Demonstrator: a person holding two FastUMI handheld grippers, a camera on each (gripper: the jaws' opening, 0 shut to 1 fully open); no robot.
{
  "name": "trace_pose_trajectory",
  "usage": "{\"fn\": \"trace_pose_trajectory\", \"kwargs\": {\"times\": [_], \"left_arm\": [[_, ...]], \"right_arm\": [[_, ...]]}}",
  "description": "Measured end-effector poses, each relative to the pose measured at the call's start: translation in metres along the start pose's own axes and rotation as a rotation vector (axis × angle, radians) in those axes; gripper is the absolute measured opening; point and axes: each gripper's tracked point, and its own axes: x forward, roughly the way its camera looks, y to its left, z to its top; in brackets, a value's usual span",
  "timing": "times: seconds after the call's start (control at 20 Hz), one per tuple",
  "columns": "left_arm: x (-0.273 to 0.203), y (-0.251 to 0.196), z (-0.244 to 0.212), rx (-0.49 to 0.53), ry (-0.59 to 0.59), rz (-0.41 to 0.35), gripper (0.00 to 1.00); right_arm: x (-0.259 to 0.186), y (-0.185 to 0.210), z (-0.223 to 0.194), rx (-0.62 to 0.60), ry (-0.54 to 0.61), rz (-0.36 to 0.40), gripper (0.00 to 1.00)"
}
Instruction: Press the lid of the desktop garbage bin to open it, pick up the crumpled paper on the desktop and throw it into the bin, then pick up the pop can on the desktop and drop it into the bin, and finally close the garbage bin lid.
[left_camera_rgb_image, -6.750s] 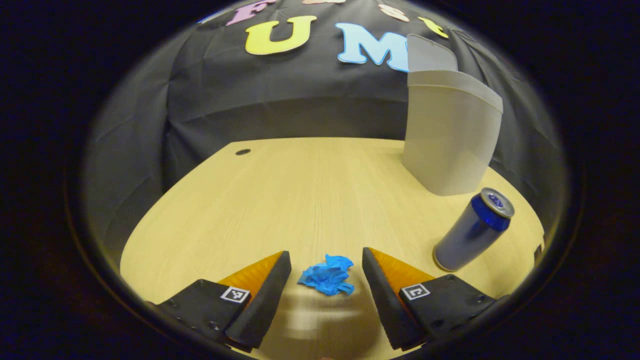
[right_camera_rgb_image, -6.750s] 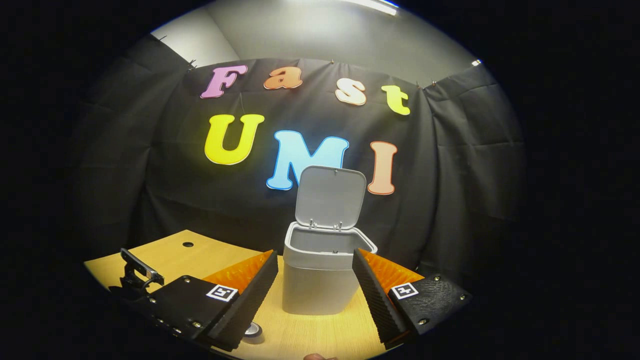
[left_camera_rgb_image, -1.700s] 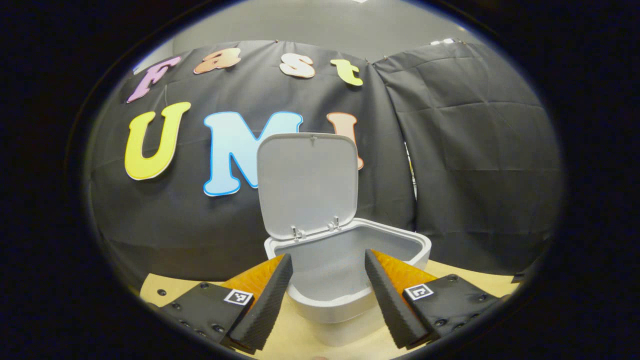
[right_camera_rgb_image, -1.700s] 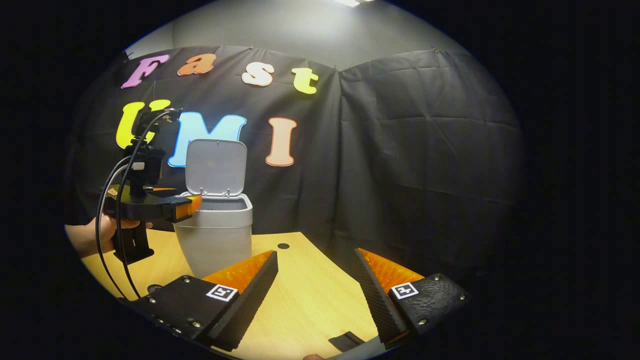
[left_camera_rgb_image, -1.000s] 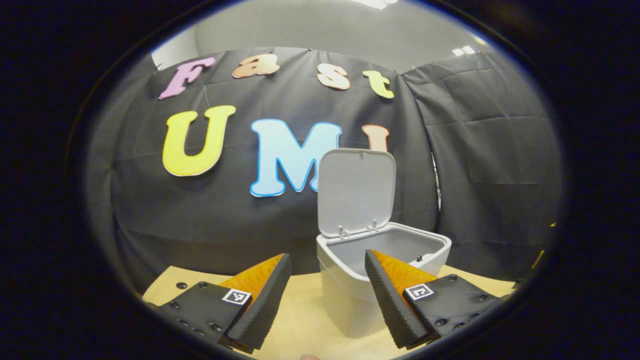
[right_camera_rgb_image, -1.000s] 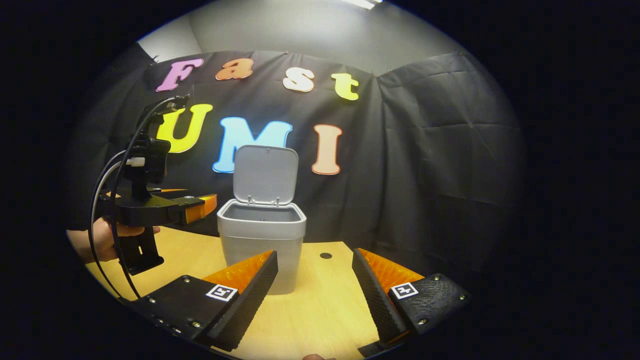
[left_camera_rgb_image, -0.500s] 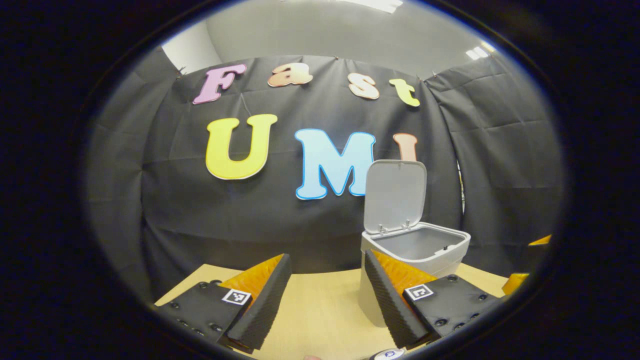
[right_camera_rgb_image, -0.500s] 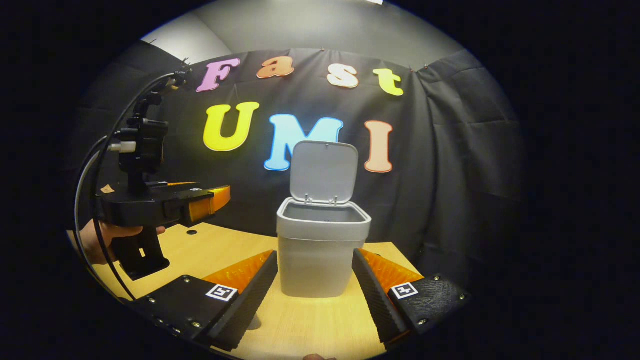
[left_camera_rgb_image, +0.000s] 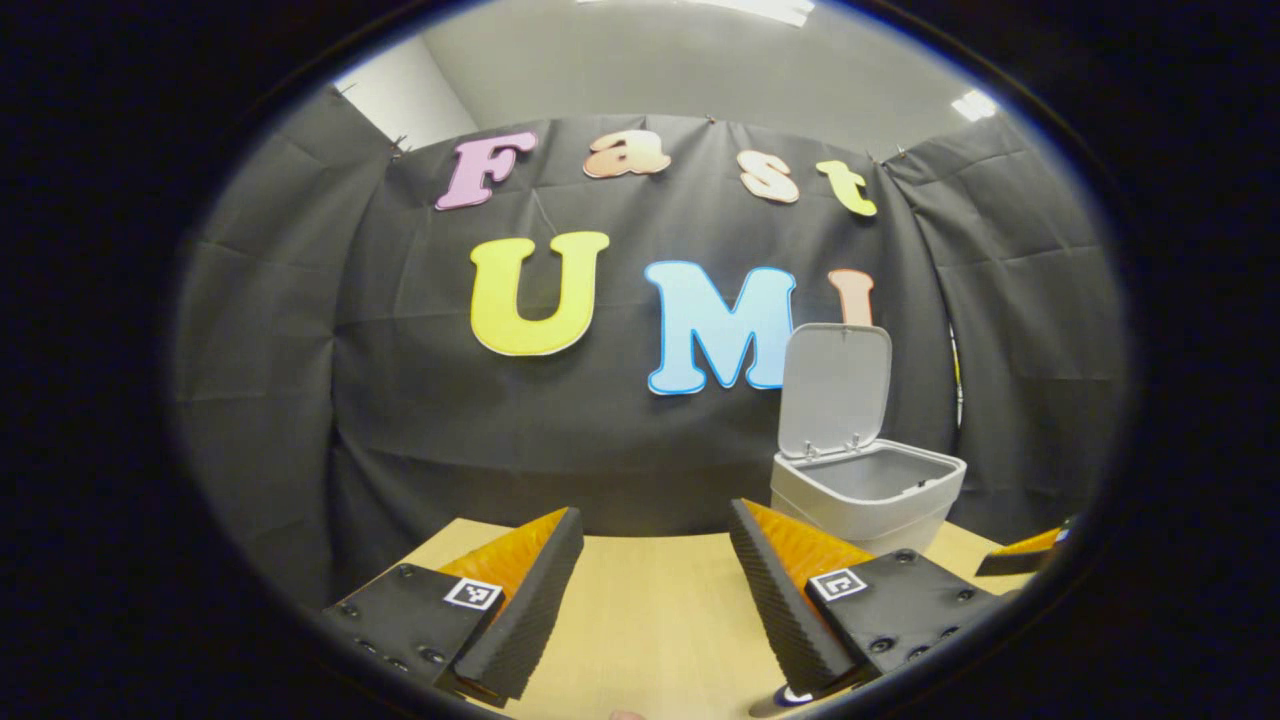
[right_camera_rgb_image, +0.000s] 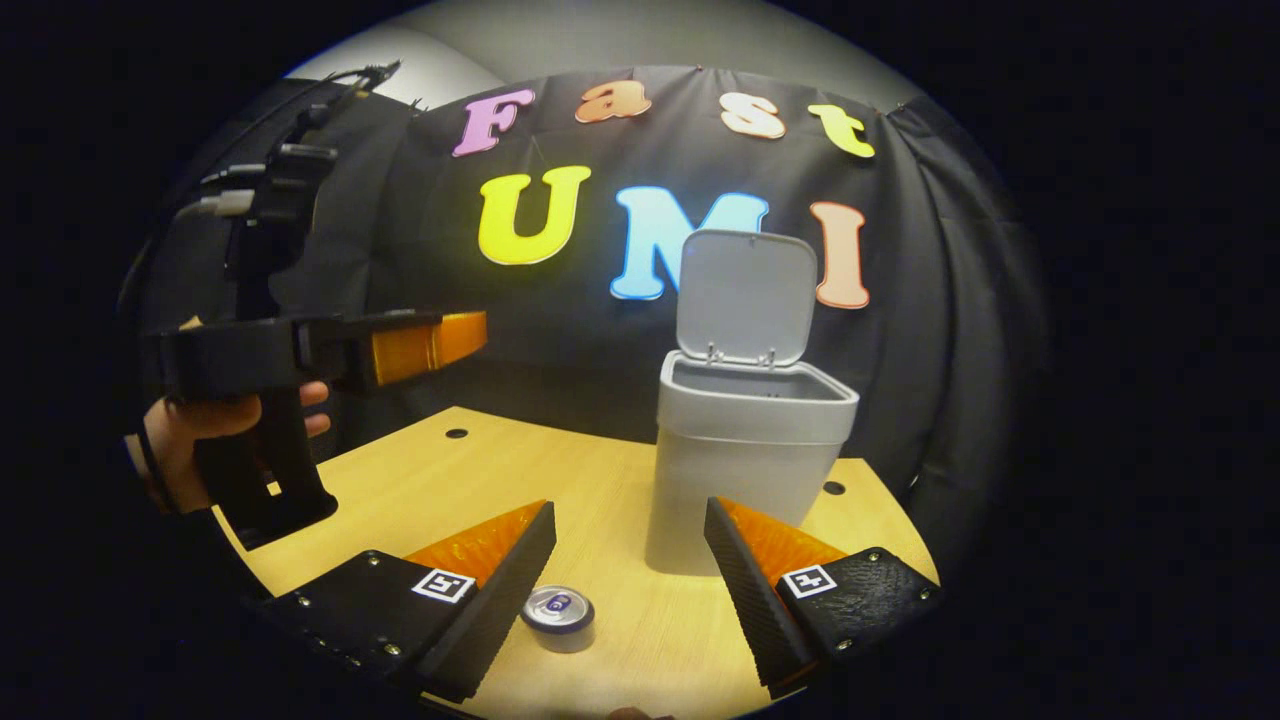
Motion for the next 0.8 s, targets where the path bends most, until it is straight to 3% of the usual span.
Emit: {"fn": "trace_pose_trajectory", "kwargs": {"times": [0.35,0.5,0.6,0.7,0.8], "left_arm": [[-0.026,0.019,0.009,-0.015,-0.009,0.045,0.96],[-0.030,0.025,0.010,-0.012,-0.006,0.063,1.00],[-0.030,0.029,0.009,-0.014,-0.004,0.071,0.95],[-0.032,0.029,0.010,-0.023,-0.006,0.071,1.00],[-0.032,0.027,0.011,-0.029,-0.007,0.068,0.94]], "right_arm": [[0.024,0.033,-0.044,-0.004,0.130,0.116,0.96],[0.032,0.040,-0.062,0.000,0.186,0.137,0.96],[0.036,0.043,-0.075,0.001,0.229,0.149,0.96],[0.040,0.046,-0.089,0.007,0.273,0.165,0.96],[0.045,0.046,-0.101,0.005,0.320,0.161,0.96]]}}
